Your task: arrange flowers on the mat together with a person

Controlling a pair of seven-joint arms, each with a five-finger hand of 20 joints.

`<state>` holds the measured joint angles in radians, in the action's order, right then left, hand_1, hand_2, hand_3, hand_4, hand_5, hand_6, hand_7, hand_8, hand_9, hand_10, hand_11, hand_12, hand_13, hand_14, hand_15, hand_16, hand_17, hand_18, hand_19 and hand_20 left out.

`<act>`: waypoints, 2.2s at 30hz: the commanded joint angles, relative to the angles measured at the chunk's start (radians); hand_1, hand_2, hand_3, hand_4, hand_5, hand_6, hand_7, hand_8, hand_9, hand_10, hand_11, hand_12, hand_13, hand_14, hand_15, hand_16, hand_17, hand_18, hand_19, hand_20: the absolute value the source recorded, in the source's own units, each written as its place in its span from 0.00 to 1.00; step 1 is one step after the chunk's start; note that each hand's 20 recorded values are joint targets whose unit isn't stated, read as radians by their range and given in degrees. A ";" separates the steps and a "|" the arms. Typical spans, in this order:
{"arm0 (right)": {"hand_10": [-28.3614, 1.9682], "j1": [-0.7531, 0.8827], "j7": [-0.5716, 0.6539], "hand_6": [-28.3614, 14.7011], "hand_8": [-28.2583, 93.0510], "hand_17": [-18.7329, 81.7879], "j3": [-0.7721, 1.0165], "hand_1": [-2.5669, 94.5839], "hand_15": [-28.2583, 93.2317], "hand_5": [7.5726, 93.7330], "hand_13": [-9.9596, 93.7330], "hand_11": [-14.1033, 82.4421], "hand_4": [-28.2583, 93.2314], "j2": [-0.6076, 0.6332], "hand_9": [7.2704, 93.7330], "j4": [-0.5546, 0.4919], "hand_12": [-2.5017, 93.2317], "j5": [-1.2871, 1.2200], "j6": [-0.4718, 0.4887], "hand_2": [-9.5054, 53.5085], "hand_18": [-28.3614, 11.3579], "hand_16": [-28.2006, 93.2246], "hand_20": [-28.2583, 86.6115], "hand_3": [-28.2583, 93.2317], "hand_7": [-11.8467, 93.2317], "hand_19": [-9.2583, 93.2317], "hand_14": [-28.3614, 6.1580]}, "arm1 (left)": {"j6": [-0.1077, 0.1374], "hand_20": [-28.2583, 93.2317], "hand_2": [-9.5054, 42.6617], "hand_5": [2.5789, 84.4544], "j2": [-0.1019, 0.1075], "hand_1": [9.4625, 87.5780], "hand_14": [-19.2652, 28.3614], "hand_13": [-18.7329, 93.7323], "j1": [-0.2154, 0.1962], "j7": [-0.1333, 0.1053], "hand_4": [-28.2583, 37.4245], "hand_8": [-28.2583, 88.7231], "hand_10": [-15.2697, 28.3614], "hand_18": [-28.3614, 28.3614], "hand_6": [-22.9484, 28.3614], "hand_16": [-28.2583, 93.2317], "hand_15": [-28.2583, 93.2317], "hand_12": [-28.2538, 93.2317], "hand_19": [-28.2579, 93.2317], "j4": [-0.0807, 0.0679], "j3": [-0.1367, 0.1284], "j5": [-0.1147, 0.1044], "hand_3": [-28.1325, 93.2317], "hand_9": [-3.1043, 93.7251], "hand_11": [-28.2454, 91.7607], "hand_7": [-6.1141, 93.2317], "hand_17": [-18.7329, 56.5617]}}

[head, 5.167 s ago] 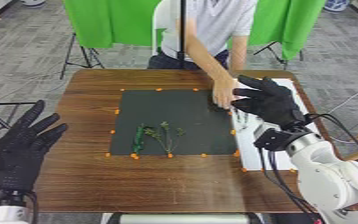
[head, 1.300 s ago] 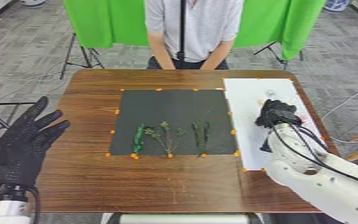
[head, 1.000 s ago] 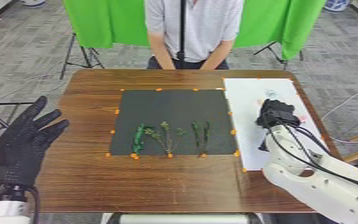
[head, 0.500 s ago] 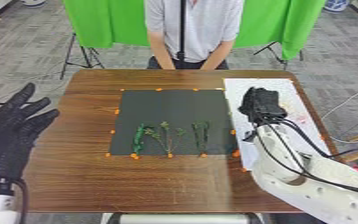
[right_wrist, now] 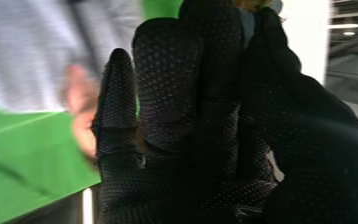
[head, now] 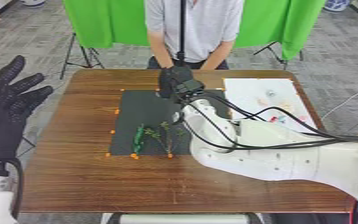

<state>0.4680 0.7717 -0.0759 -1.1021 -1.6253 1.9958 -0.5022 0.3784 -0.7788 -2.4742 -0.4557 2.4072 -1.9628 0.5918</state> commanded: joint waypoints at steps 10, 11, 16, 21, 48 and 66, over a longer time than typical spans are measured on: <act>0.80 -0.291 -0.018 0.79 0.24 0.42 -0.340 0.61 0.67 0.88 0.86 0.27 0.00 -0.303 1.00 0.060 0.42 -0.224 -0.056 0.00 0.34 0.47 0.35 0.77 0.34 0.83 0.79 | -0.038 0.41 0.32 0.34 0.033 0.16 0.87 0.35 0.115 0.053 0.03 0.16 0.72 0.85 0.54 0.18 0.67 0.34 0.59 -0.011 0.004 0.035 0.84 0.35 0.42 0.18 0.13; 0.80 -0.315 -0.015 0.79 0.24 0.42 -0.363 0.61 0.67 0.88 0.86 0.27 0.00 -0.313 1.00 0.060 0.42 -0.222 -0.071 0.00 0.34 0.47 0.35 0.77 0.34 0.83 0.79 | -0.023 0.41 0.32 0.34 0.059 0.16 0.87 0.35 0.100 -0.006 0.03 0.16 0.72 0.86 0.54 0.18 0.67 0.34 0.60 -0.014 0.009 0.012 0.84 0.35 0.42 0.18 0.13; 0.80 -0.305 -0.037 0.80 0.23 0.41 -0.364 0.61 0.67 0.88 0.86 0.27 0.00 -0.319 1.00 0.072 0.42 -0.211 -0.027 0.00 0.34 0.47 0.36 0.76 0.34 0.83 0.79 | -0.014 0.41 0.33 0.34 0.075 0.16 0.87 0.35 0.118 -0.037 0.04 0.16 0.72 0.86 0.54 0.18 0.67 0.34 0.60 -0.022 0.031 -0.001 0.84 0.35 0.42 0.18 0.13; 0.80 -0.312 -0.037 0.81 0.22 0.41 -0.388 0.62 0.67 0.88 0.86 0.28 0.00 -0.322 1.00 0.069 0.43 -0.203 -0.012 0.00 0.34 0.47 0.36 0.75 0.33 0.83 0.78 | -0.023 0.41 0.32 0.34 0.102 0.16 0.87 0.35 0.092 -0.114 0.04 0.16 0.72 0.86 0.54 0.18 0.67 0.34 0.59 -0.027 0.032 -0.062 0.84 0.35 0.42 0.18 0.13; 0.77 -0.174 -0.044 0.82 0.20 0.39 -0.316 0.61 0.69 0.79 0.82 0.33 0.00 -0.263 0.95 0.085 0.40 -0.152 0.171 0.00 0.33 0.43 0.38 0.70 0.28 0.81 0.73 | -0.064 0.41 0.32 0.34 0.037 0.16 0.87 0.35 0.105 0.003 0.04 0.17 0.72 0.86 0.54 0.18 0.67 0.34 0.59 -0.024 0.029 -0.007 0.84 0.35 0.42 0.18 0.13; 0.70 -0.191 -0.040 0.83 0.12 0.36 -0.295 0.52 0.73 0.70 0.78 0.42 0.00 -0.248 0.89 0.057 0.34 -0.176 0.203 0.00 0.29 0.39 0.40 0.76 0.28 0.79 0.67 | -0.071 0.41 0.32 0.35 0.022 0.17 0.87 0.36 0.096 0.020 0.05 0.17 0.72 0.86 0.55 0.18 0.67 0.34 0.59 -0.023 0.022 -0.002 0.84 0.35 0.42 0.18 0.13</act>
<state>0.3069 0.7313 -0.3840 -1.3605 -1.5467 1.8264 -0.2995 0.3146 -0.7381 -2.3555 -0.4497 2.3857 -1.9338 0.5838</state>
